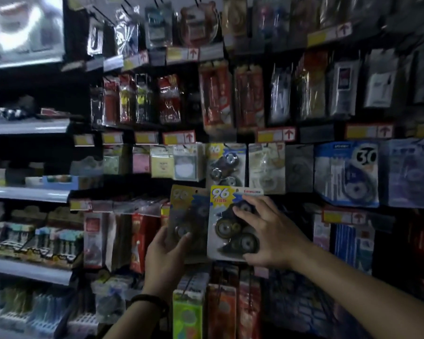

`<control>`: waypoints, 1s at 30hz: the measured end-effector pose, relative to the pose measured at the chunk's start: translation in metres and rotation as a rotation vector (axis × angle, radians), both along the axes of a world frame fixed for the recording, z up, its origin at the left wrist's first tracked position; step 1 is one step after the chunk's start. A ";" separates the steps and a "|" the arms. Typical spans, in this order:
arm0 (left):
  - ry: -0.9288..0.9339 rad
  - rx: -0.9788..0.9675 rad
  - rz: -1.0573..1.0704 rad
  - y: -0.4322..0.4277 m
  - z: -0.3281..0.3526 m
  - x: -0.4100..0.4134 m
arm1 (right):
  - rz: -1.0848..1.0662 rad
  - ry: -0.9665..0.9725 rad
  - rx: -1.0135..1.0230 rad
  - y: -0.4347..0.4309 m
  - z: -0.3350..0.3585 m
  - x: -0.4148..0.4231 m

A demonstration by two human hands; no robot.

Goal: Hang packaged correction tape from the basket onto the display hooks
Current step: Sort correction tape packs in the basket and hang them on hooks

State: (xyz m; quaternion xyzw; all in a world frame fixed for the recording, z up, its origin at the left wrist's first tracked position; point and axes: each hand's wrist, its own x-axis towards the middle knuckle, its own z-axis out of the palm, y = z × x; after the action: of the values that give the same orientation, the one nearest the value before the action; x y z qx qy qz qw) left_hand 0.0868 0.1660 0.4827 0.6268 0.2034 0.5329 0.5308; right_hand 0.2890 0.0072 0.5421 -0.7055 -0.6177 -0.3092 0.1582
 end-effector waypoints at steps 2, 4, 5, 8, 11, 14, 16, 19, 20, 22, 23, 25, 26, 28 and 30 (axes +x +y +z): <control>-0.043 0.080 0.165 0.016 0.010 0.002 | -0.022 -0.037 0.011 0.015 0.019 0.007; -0.094 0.105 0.228 0.026 0.021 0.004 | -0.055 -0.069 0.008 0.030 0.037 0.011; -0.112 0.110 0.233 0.030 0.026 0.005 | -0.075 -0.085 0.008 0.038 0.045 0.013; -0.133 0.080 0.175 0.042 0.038 0.009 | -0.140 -0.150 0.024 0.061 0.065 0.017; -0.137 0.086 0.146 0.053 0.045 0.013 | -0.189 -0.195 0.024 0.079 0.080 0.023; -0.157 0.136 0.128 0.057 0.048 0.016 | -0.210 -0.226 0.034 0.093 0.089 0.028; -0.167 0.137 0.098 0.057 0.051 0.016 | -0.222 -0.231 0.052 0.100 0.094 0.031; -0.193 0.123 0.056 0.054 0.056 0.016 | -0.273 -0.233 0.025 0.108 0.100 0.032; -0.192 0.123 0.043 0.055 0.057 0.016 | -0.291 -0.234 0.007 0.110 0.101 0.032; -0.191 0.135 0.019 0.055 0.057 0.018 | -0.321 -0.240 -0.010 0.114 0.103 0.033; -0.188 0.139 0.016 0.054 0.057 0.019 | -0.335 -0.250 -0.013 0.116 0.103 0.034; -0.182 0.135 0.015 0.056 0.056 0.021 | -0.370 -0.283 -0.020 0.121 0.105 0.036; -0.180 0.131 0.011 0.057 0.056 0.022 | -0.390 -0.298 -0.027 0.124 0.105 0.038; -0.186 0.116 -0.002 0.059 0.056 0.024 | -0.428 -0.310 -0.050 0.131 0.105 0.041; -0.194 0.082 -0.023 0.063 0.055 0.027 | -0.451 -0.309 -0.063 0.138 0.104 0.045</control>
State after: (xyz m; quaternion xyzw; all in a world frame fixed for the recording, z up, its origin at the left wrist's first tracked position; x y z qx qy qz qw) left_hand 0.1136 0.2287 0.5378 0.5957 0.1218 0.5927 0.5283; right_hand 0.3342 0.1453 0.6457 -0.7743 -0.4710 -0.4214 -0.0328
